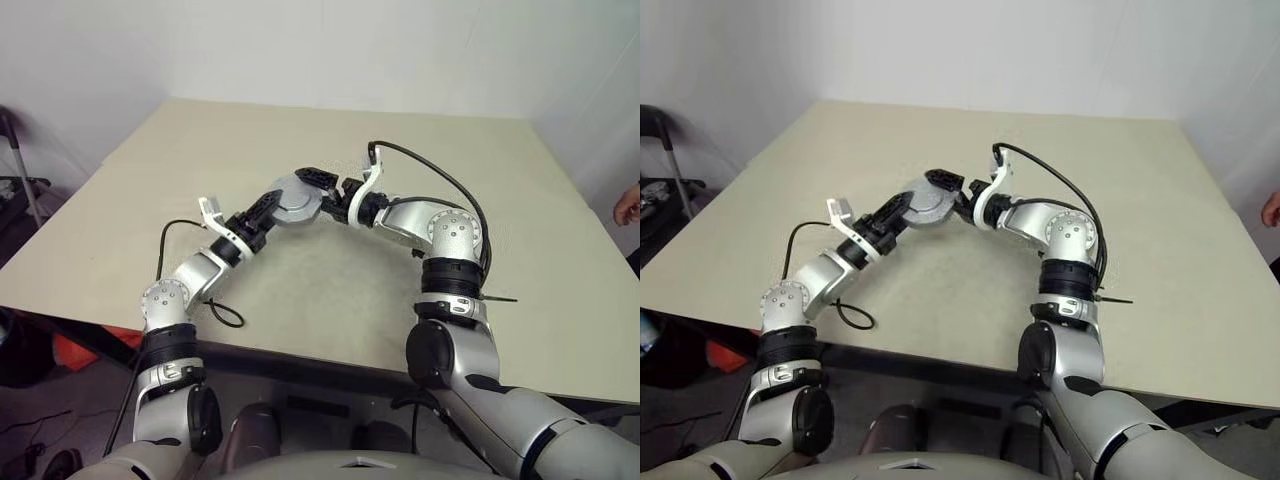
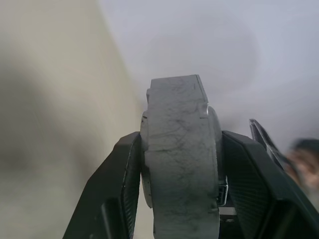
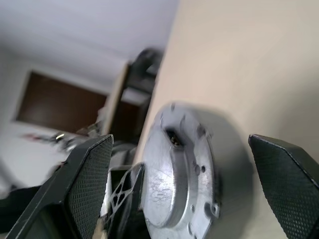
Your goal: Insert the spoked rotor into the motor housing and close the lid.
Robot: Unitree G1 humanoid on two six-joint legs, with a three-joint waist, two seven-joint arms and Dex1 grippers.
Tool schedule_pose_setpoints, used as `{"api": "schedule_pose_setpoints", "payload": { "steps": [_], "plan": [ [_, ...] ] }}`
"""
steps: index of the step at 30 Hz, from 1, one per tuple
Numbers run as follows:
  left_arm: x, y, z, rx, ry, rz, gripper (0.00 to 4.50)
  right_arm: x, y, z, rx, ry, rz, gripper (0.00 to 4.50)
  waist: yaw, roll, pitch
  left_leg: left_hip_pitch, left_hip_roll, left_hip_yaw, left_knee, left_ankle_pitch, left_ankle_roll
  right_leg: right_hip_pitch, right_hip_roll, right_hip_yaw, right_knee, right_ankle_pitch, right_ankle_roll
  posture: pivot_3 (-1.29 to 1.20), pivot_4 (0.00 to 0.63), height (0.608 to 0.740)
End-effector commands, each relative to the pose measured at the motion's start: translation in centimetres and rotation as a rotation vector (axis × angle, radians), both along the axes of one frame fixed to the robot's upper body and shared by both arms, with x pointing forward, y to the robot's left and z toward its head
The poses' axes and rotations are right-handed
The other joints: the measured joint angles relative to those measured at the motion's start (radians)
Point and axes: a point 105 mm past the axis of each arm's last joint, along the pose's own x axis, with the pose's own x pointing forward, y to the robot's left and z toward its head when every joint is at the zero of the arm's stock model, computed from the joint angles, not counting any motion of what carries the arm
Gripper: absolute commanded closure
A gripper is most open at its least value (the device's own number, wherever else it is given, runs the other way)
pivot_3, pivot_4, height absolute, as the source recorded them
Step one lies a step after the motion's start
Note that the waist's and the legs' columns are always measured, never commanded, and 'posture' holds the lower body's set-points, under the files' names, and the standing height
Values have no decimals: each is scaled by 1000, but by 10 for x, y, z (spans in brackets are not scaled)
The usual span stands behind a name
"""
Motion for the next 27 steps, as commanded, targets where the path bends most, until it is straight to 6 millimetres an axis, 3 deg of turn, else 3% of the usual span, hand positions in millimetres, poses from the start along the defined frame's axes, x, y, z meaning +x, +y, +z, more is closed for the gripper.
{"api": "schedule_pose_setpoints", "payload": {
  "steps": [1,5,10,20,23,27],
  "plan": [
    [13,51,11,31,-32,233,2367,8,-10,1,-37,-27,-60,20,-3,0,0,0,0,0,0,0,0,0,0,0,0,0,0,0,0,740],
    [10,100,8,36,-20,426,2367,7,-12,-6,-44,-18,-51,20,-4,-1,0,0,0,0,0,0,-1,-1,2,0,0,0,0,0,0,740],
    [8,140,-7,92,80,611,2367,7,-14,-5,-35,-22,-50,20,2,-1,0,-1,0,-2,0,0,0,0,1,-1,1,0,0,0,0,740],
    [10,152,-33,173,234,648,2367,8,-8,-9,-65,-18,-30,20,2,-6,-1,5,0,-5,2,2,-4,5,0,-1,4,0,0,0,0,740],
    [7,169,-33,214,237,711,2367,9,-9,-22,-91,23,-21,20,0,-7,-1,9,1,-6,1,4,-6,7,0,-1,5,-1,2,0,0,740],
    [0,200,-32,286,248,829,1158,11,-12,-34,-113,58,-15,0,-7,-7,-1,11,2,-8,0,5,-9,7,1,-1,5,-1,2,0,0,740]
  ]
}}
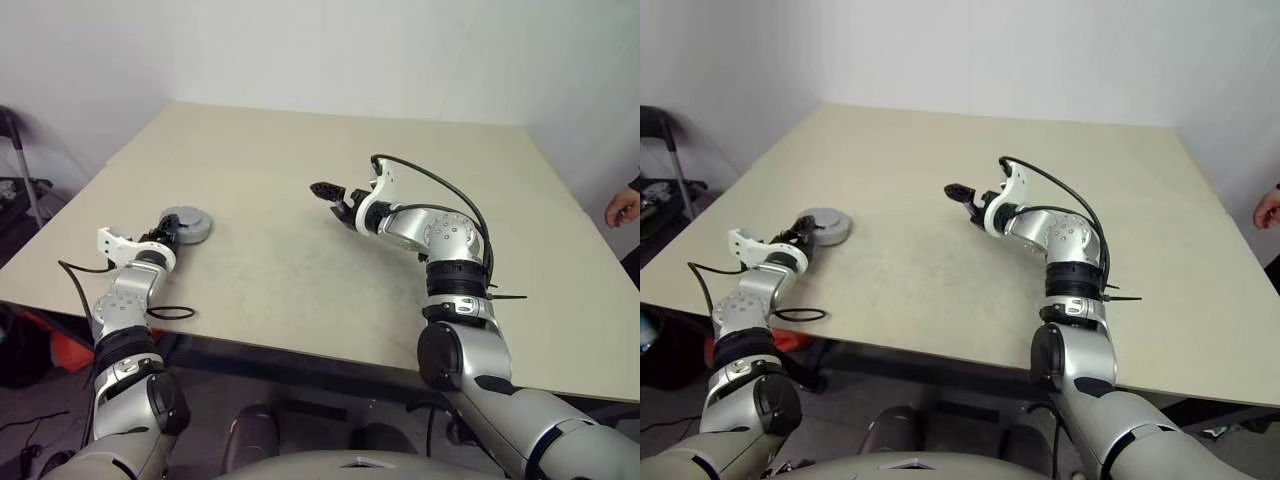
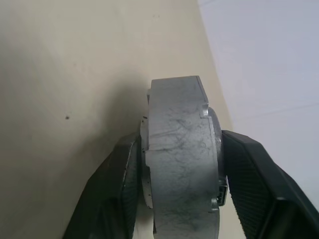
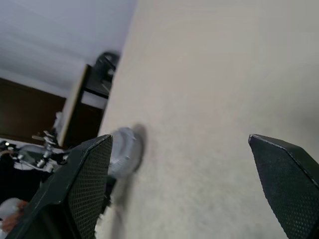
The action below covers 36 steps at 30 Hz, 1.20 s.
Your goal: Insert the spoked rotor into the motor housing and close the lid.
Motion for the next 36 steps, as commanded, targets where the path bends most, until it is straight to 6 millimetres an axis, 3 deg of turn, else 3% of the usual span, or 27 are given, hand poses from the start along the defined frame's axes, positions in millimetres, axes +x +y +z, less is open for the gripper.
{"api": "schedule_pose_setpoints", "payload": {
  "steps": [1,4,7,10,13,17,21,27,30,36],
  "plan": [
    [-6,37,19,96,-23,121,845,7,-2,12,-10,-48,0,0,-1,0,0,0,0,-2,0,0,0,-1,0,0,0,0,0,0,0,740],
    [-9,49,21,152,5,149,46,8,-1,13,-12,-58,13,0,0,0,0,-1,0,-2,-1,0,0,-1,1,0,0,3,-6,0,0,740],
    [-13,64,39,283,-25,197,46,9,2,22,-52,-156,24,0,3,-1,0,-1,1,-3,-1,0,0,-1,0,0,0,3,-6,0,0,740],
    [-10,59,65,417,-115,176,46,11,1,37,-166,-360,22,0,8,-1,1,-3,0,-4,-1,0,0,-1,0,-1,-1,3,-6,0,0,740],
    [-2,32,98,576,-244,52,46,12,-7,49,-297,-549,15,0,20,-6,1,-3,0,-5,-1,0,0,0,0,-2,-1,3,-6,0,0,740],
    [8,-42,126,764,-395,-284,46,3,-25,57,-404,-731,135,0,33,-7,1,-3,-1,-6,0,0,0,1,-1,-2,-1,3,-6,0,0,740],
    [4,-118,106,1048,-437,-639,46,-3,-53,30,-635,-771,249,0,30,-7,1,-1,-2,-5,0,0,0,3,-3,-1,0,2,-8,0,0,740],
    [-27,-186,59,1118,-490,-1057,46,-28,-85,5,-775,-794,417,0,7,-6,2,-2,0,-4,0,0,0,-1,0,0,1,1,-12,0,0,740],
    [-39,-203,43,1127,-500,-1165,46,-44,-91,-1,-770,-798,466,0,3,-5,2,-2,1,-4,0,-1,3,-1,1,-1,1,0,-14,0,0,740],
    [-41,-207,45,1118,-519,-1177,46,-51,-95,-2,-782,-796,435,0,1,-5,2,2,4,2,0,-2,5,0,2,0,1,0,-17,0,0,740]
  ]
}}
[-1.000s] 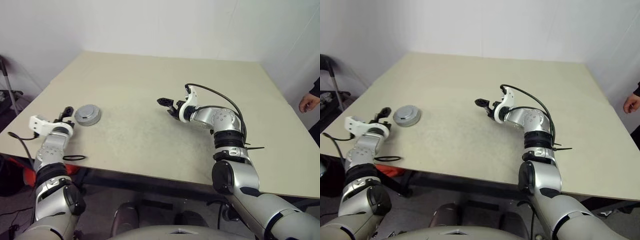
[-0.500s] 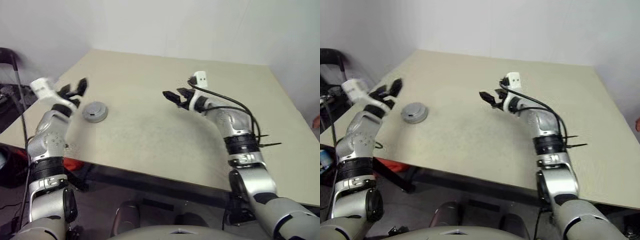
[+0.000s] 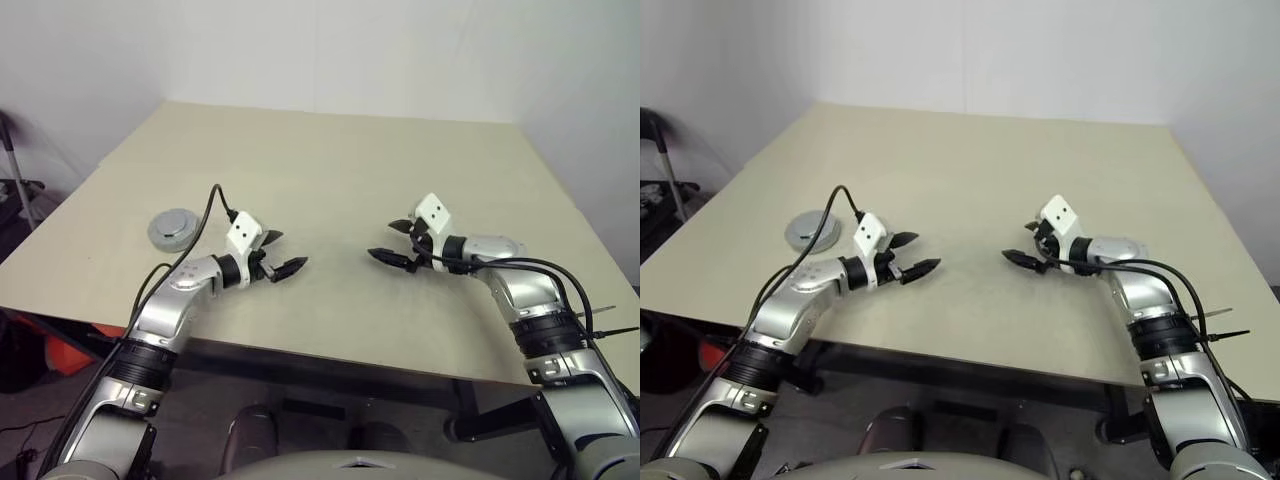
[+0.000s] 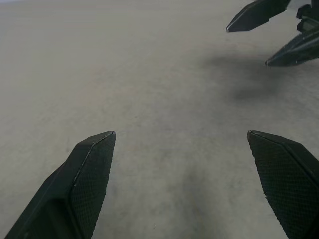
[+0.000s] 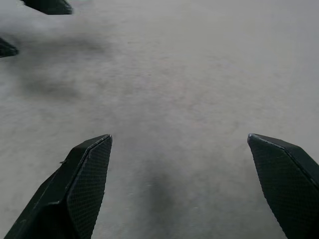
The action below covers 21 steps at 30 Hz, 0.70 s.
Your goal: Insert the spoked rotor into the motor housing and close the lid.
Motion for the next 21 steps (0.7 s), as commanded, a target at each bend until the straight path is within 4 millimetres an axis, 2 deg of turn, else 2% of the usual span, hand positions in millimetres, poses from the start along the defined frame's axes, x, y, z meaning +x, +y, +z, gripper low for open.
{"api": "schedule_pose_setpoints", "payload": {
  "steps": [1,8,14,21],
  "plan": [
    [2,-2,19,-10,-79,-14,46,3,0,22,21,-87,-13,0,1,0,0,1,0,1,0,0,0,1,0,0,0,0,0,0,0,740],
    [10,-3,25,-42,-92,16,46,-2,6,20,24,-90,-6,0,2,0,0,2,0,7,1,-2,3,2,0,1,0,0,0,0,0,740],
    [14,-2,28,-58,-99,33,46,3,4,27,27,-109,-23,0,2,0,0,2,0,8,1,-2,4,2,0,1,0,0,-1,0,0,740],
    [25,4,28,-39,-110,55,46,6,6,23,10,-112,-37,0,2,0,0,2,0,8,1,-2,4,2,0,1,0,0,-1,0,0,740]
  ]
}}
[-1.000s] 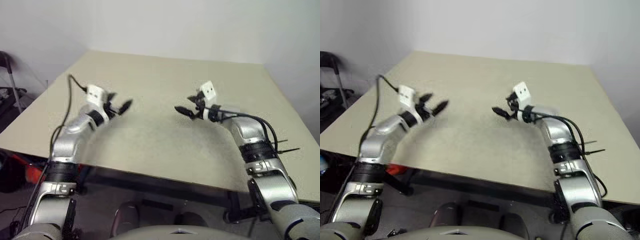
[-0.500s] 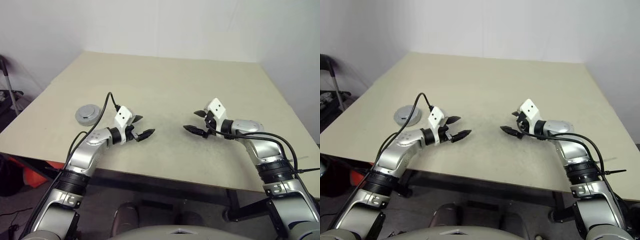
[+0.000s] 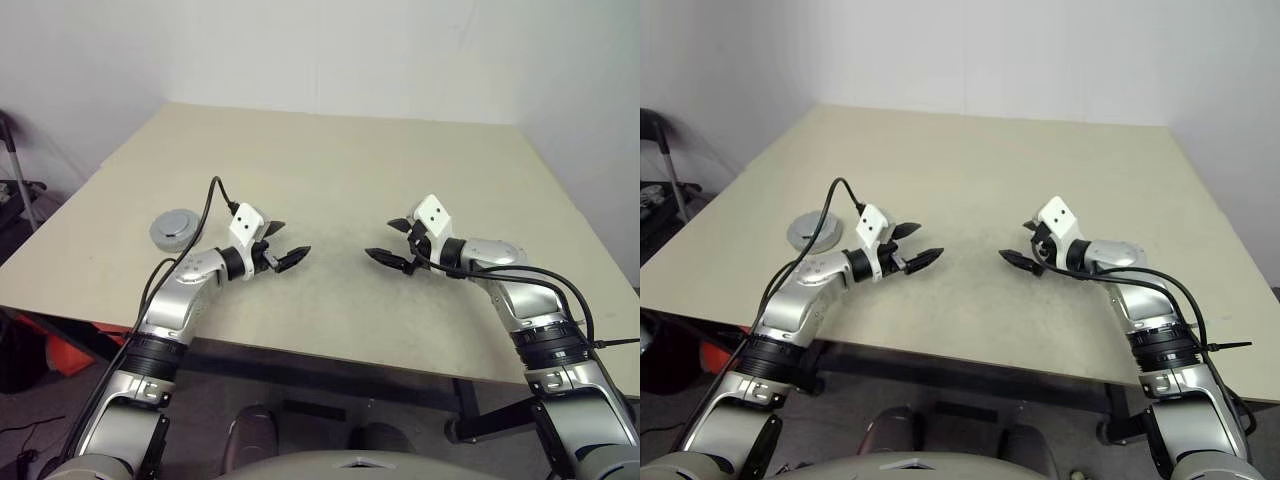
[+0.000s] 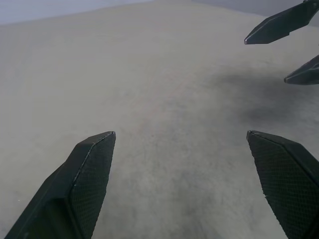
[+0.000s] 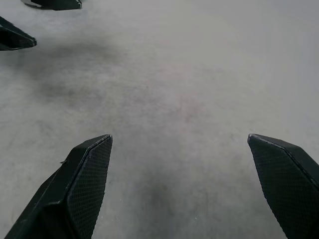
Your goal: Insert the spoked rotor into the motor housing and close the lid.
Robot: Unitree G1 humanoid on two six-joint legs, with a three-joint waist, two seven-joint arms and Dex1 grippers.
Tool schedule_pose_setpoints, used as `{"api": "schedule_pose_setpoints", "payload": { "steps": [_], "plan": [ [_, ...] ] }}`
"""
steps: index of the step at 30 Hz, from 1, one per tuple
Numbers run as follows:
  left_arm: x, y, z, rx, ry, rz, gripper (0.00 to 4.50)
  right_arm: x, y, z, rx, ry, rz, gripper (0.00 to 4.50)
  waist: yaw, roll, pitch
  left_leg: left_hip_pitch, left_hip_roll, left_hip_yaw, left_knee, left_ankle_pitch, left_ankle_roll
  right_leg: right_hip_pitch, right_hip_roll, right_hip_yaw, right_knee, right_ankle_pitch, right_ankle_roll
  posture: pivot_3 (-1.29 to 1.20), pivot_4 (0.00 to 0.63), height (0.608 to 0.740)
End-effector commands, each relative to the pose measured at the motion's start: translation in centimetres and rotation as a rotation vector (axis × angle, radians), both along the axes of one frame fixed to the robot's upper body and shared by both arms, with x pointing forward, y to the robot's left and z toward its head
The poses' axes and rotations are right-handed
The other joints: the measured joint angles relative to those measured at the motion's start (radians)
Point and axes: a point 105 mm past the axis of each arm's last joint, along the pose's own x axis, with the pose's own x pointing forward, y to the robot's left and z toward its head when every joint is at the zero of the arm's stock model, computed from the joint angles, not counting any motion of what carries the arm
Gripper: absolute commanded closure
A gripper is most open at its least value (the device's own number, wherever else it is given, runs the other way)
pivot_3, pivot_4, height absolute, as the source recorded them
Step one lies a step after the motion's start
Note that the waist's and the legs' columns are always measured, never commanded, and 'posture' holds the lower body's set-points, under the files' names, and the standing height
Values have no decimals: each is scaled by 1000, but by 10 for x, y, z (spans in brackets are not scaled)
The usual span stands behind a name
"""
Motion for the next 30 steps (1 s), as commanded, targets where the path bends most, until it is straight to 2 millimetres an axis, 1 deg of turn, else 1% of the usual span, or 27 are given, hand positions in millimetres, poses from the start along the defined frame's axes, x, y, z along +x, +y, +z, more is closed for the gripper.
{"api": "schedule_pose_setpoints", "payload": {
  "steps": [1,4,8,11,16,18,20,23,30],
  "plan": [
    [9,3,20,-11,-76,7,46,6,2,17,3,-69,-2,0,0,0,0,0,0,0,0,0,0,0,0,0,0,0,0,0,0,740],
    [10,2,20,-13,-79,4,46,5,3,20,27,-70,-3,0,0,0,0,0,0,0,0,0,0,0,0,0,0,0,0,0,0,740],
    [10,8,24,-27,-85,22,46,5,6,19,25,-69,-1,0,0,0,0,0,0,0,0,0,0,-1,0,0,0,0,0,0,0,740],
    [11,11,20,-26,-79,39,46,9,4,18,22,-78,-19,0,0,0,0,0,0,0,0,0,0,-1,0,0,0,0,0,0,0,740],
    [12,10,21,-17,-86,51,46,10,3,22,42,-85,-32,0,0,0,0,0,0,0,0,0,0,-1,0,0,0,0,0,0,0,740],
    [13,8,24,-26,-91,47,46,9,6,24,54,-88,-13,0,0,0,0,0,0,0,0,0,0,-1,0,0,0,0,0,0,0,740],
    [12,8,25,-31,-92,47,46,7,7,22,42,-89,-5,0,0,0,0,0,0,0,0,0,0,-1,0,0,0,0,0,0,0,740],
    [6,6,33,-58,-93,23,46,6,7,20,30,-90,3,0,0,0,0,0,0,0,0,0,0,-1,0,0,0,0,0,0,0,740],
    [6,6,39,-69,-97,29,46,8,9,18,38,-90,2,0,0,0,0,0,0,0,0,0,0,-1,0,0,0,0,0,0,0,740]
  ]
}}
